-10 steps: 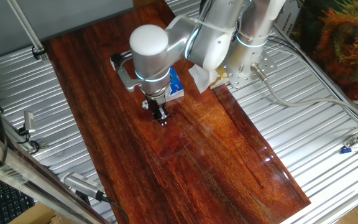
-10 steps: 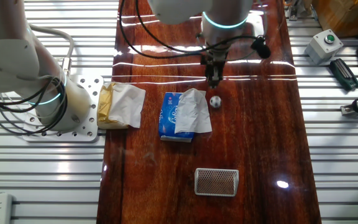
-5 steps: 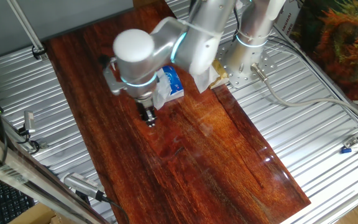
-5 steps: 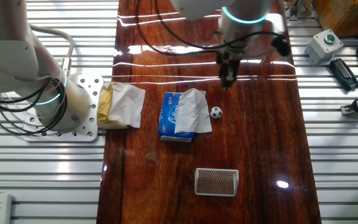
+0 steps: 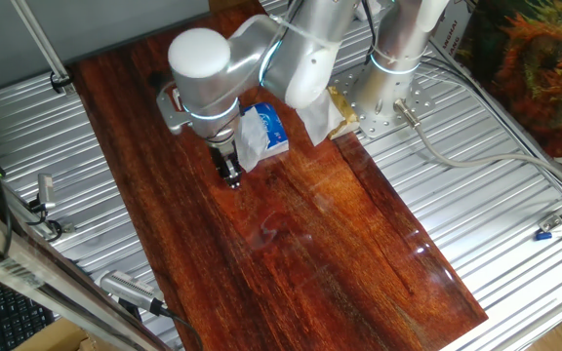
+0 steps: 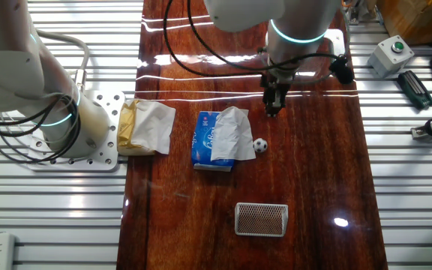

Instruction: Push the soccer ball into the goal

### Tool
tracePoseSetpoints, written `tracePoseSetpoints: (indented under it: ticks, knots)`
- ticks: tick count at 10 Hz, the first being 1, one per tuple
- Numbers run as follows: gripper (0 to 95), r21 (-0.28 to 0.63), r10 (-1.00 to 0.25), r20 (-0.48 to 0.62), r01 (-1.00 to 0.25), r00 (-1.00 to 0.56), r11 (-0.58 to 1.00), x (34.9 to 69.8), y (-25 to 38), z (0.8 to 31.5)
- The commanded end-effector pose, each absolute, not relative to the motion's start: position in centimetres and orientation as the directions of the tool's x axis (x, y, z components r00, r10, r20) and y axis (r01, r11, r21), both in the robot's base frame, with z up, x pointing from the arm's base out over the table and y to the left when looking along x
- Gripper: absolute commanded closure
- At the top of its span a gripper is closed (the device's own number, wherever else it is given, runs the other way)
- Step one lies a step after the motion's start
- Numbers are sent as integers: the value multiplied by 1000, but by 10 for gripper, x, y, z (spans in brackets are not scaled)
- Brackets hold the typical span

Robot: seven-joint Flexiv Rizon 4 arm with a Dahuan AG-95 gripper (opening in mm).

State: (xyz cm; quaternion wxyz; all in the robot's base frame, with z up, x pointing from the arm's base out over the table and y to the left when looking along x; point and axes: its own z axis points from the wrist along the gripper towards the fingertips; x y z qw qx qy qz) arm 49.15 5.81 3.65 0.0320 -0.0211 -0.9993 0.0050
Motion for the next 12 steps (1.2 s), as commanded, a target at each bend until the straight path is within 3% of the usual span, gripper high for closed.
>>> tracePoseSetpoints:
  ticks: [1,11,12]
  knots:
    - [950,-18,41,66,40,-997,999,491,55,33]
    - [950,-20,-14,18,-14,-1000,1000,464,18,15]
    - [760,-20,-25,9,-25,-1000,999,459,12,14]
